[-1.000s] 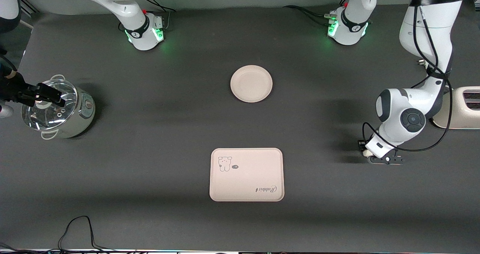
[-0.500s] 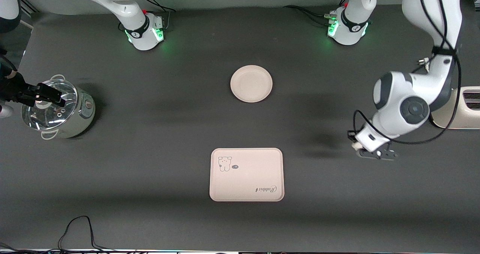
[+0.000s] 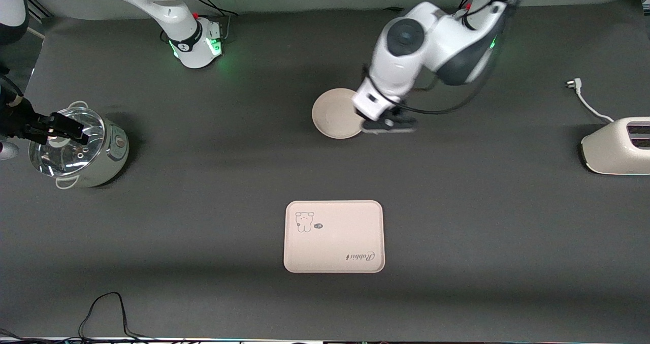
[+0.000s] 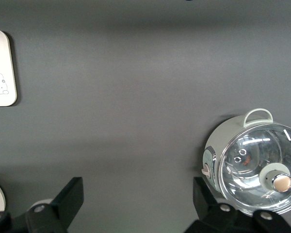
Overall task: Place bun in plate and plate on tray
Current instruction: 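Lift the bun with the left gripper and carry it over the plate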
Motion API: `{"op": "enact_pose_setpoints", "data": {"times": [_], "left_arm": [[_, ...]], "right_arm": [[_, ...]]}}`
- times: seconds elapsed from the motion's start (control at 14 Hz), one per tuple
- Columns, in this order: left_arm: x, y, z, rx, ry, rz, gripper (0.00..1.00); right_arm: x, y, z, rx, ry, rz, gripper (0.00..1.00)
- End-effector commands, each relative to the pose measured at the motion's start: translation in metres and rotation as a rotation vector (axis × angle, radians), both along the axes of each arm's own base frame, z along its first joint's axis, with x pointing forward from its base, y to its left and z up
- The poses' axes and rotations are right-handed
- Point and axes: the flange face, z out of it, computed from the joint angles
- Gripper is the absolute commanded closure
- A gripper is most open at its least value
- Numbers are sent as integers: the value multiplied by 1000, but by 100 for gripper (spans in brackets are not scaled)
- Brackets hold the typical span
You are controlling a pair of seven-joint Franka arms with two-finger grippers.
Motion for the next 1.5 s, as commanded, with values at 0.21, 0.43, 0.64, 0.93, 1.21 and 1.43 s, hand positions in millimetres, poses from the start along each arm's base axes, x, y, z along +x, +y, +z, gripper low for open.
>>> {"op": "enact_pose_setpoints", "data": {"times": [0.21,0.43,0.64,0.93,1.21,1.43], "left_arm": [[-69,-55,-88,12,-4,31,100],[-95,-74,-143,75,-50,41,100],[-128,-98,-172,92,-76,63,100],[-128,-98,-177,96,-79,64,60],[-129,-98,-177,105,-110,32,0],[-128,-97,-177,110,-111,37,0]], "right_arm": [[-5,-1,3,-18,-2,20,0],[-5,-1,1,-18,1,20,0],[-5,-1,0,-18,5,20,0],[-5,-1,0,-18,5,20,0],[-5,-1,0,-18,5,20,0],[-5,-1,0,-18,4,20,0]]}}
